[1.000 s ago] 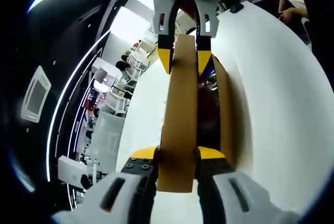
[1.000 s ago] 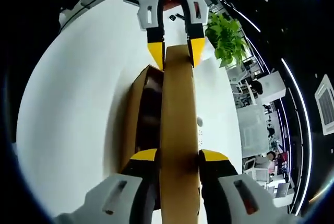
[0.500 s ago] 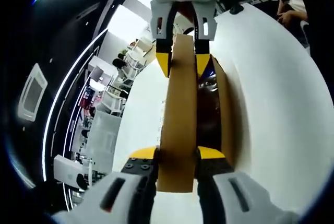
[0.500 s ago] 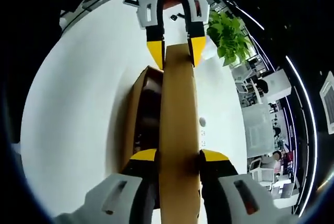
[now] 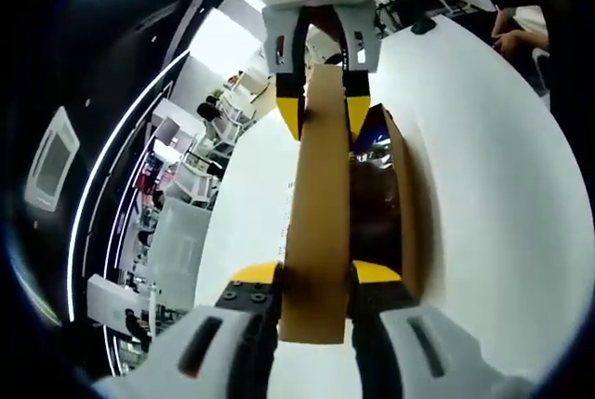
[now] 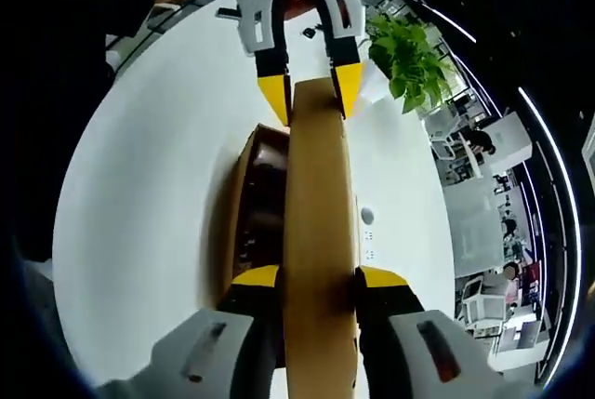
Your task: Operate the shoe box by opening the lid, removing the specified soft item, and placing it in the target area until the item is outside and the box remains undamaged.
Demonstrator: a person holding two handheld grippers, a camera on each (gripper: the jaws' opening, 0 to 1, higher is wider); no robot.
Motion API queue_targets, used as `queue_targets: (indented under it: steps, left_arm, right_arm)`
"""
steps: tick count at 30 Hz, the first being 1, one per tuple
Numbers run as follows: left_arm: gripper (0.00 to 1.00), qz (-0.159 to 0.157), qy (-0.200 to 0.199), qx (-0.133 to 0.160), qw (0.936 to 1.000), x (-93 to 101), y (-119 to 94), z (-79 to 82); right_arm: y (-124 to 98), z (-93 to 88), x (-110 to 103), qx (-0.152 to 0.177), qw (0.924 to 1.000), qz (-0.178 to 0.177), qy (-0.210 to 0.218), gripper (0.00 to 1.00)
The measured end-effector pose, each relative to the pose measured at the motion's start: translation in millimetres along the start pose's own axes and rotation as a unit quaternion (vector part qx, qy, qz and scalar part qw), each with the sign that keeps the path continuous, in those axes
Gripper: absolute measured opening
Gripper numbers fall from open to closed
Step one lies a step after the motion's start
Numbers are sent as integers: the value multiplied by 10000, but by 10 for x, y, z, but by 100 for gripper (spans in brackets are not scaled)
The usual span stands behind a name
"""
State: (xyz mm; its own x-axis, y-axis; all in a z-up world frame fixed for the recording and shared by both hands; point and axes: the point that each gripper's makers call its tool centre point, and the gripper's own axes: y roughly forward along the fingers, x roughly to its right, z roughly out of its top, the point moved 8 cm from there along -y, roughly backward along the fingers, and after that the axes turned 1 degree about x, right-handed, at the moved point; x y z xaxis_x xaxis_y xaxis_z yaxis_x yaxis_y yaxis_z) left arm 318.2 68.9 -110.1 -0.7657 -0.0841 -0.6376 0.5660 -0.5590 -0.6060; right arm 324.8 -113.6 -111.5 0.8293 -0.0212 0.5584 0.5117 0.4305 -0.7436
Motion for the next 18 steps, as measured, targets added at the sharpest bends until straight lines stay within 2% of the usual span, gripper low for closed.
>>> queue_targets:
  steps: [5,11,18]
  left_arm:
    - [29,54,-25,26,10000,-36,13,-3]
    - [30,90,57,-3,9999,-17,-5,8]
    - [38,70,12,494,9988,-30,-304,119]
  right_arm:
    - [-13,-13,68,97,9997,119,167,30]
    - [-13,-10,40,81,9998,113,150,30]
    - [-17,-16,51,98,9997,96,186,30]
